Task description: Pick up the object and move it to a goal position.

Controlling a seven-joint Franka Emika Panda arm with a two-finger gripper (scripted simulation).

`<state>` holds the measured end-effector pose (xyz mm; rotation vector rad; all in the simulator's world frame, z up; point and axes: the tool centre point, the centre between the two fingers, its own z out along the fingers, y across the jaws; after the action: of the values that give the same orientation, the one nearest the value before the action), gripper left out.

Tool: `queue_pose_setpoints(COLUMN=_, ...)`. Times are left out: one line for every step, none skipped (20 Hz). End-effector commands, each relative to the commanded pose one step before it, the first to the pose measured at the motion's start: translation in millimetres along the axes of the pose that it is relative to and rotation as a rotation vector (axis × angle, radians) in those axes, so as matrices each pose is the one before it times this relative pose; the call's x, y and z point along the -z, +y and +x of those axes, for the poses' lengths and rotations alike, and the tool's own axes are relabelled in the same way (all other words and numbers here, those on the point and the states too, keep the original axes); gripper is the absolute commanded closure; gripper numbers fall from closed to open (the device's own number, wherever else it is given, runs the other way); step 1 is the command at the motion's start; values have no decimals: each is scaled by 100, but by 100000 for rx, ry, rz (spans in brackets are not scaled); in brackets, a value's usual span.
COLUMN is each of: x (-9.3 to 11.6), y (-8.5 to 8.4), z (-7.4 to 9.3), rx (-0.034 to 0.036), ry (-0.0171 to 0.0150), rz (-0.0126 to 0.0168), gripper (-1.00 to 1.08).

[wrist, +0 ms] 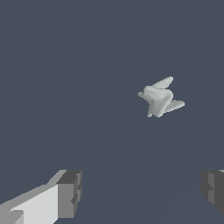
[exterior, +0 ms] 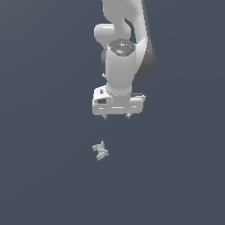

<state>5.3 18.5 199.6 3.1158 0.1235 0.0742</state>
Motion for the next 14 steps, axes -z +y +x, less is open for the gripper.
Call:
queue_pose_setpoints(x=-54, y=60, z=54, rx=229, ry=-60, rz=-25, gripper=-92)
queue_pose_setpoints(x=-66, y=47, z=78, rx=321, ry=-40, rz=-5, gripper=-92)
queue_pose_setpoints(x=-90, y=68, z=103, rx=417, ry=-50, rz=-2, gripper=-92)
queue_pose_setpoints(x=-114, y=91, z=128, rx=513, ry=-61, rz=1, gripper=-92)
queue_pose_setpoints(x=-138, y=106, z=152, rx=617, ry=-73, rz=4, gripper=-92)
queue_pose_setpoints(x=-161, y=129, z=173, rx=706, ry=-83, rz=7, gripper=-92)
queue_pose_setpoints(x=-184, y=144, z=194, rx=811, ry=-96, rz=9, gripper=-92)
queue_pose_setpoints(x=-208, y=165, z=215, rx=912, ry=-109, rz=11, gripper=-92)
queue_pose_setpoints(x=-231, y=186, z=232, rx=1001, ry=-119, rz=16, gripper=-92)
queue_pose_setpoints(x=-257, y=207, z=250, rx=1099, ry=-130, rz=24, gripper=-92)
queue_pose_setpoints(x=-284, y=232, z=267, rx=1195, ry=-140, rz=32, gripper=-92)
queue_pose_setpoints(x=-312, y=258, z=282, rx=1294, ry=-151, rz=42, gripper=-92)
queue_pose_setpoints(x=-342, y=283, z=295, rx=1396, ry=-161, rz=53, gripper=-92)
queue_pose_setpoints(x=-373, y=310, z=307, rx=1499, ry=-170, rz=66, gripper=-92)
